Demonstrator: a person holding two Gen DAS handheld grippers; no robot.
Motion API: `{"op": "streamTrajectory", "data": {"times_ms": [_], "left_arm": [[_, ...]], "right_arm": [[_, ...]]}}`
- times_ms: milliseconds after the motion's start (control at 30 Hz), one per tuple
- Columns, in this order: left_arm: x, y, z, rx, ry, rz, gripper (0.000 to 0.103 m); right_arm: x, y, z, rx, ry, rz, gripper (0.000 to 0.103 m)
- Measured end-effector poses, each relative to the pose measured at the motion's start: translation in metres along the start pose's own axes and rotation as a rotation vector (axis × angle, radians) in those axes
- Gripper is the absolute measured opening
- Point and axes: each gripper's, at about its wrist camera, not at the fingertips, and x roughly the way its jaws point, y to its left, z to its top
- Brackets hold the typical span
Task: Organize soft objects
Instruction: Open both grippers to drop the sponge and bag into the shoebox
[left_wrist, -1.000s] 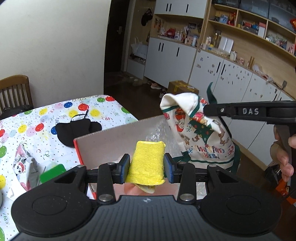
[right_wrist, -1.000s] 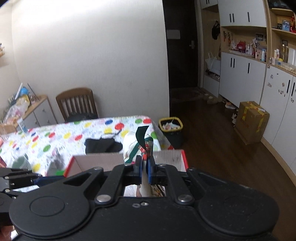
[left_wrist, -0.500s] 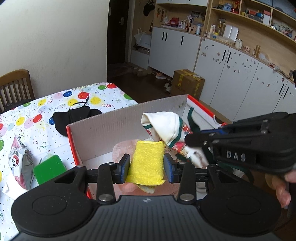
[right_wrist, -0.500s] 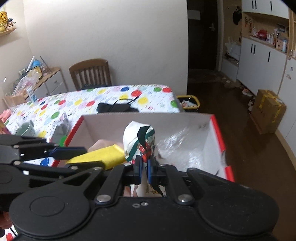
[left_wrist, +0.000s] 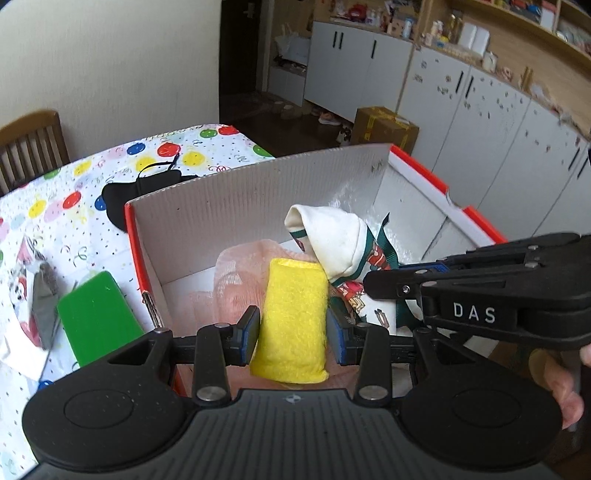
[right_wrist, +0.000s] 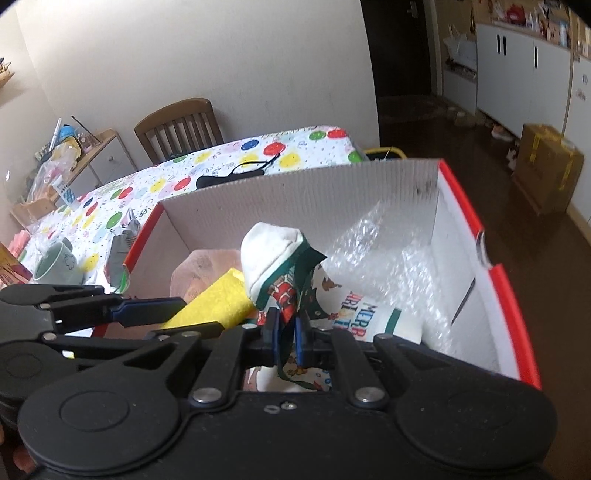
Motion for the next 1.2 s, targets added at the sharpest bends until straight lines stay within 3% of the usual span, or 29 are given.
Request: {"op": "streamTrajectory", "data": {"times_ms": [267,367,433,700,1200], "left_arm": [[0.003,-0.007,-0.003,0.033,0.018,0.010,0.039],[0.001,-0.007,-0.005,0.041,0.016,0.011,0.044],[-0.001,-0.008,-0.006,0.039,0.012,0.014,0.053],[-0.010,-0.003,-0.006,0.013,-0.004,0.022,0.059],[-0.050,0.006,0.000,-0.020,-0.099,0.009,0.059]], "right_arm": [[-0.004,-0.002,-0.006,0.034,0.010,0.037,0.016],[-0.007,-0.004,-0.007,0.045,0.013,0.049,0.020],[-0.009,-0.005,-0.008,0.048,0.012,0.053,0.025],[-0.022,-0.008,-0.009,0.058,-0.007,0.052,0.037],[-0.059,0.017,-0.001,-0.036,-0.084,0.051,0.059]]}}
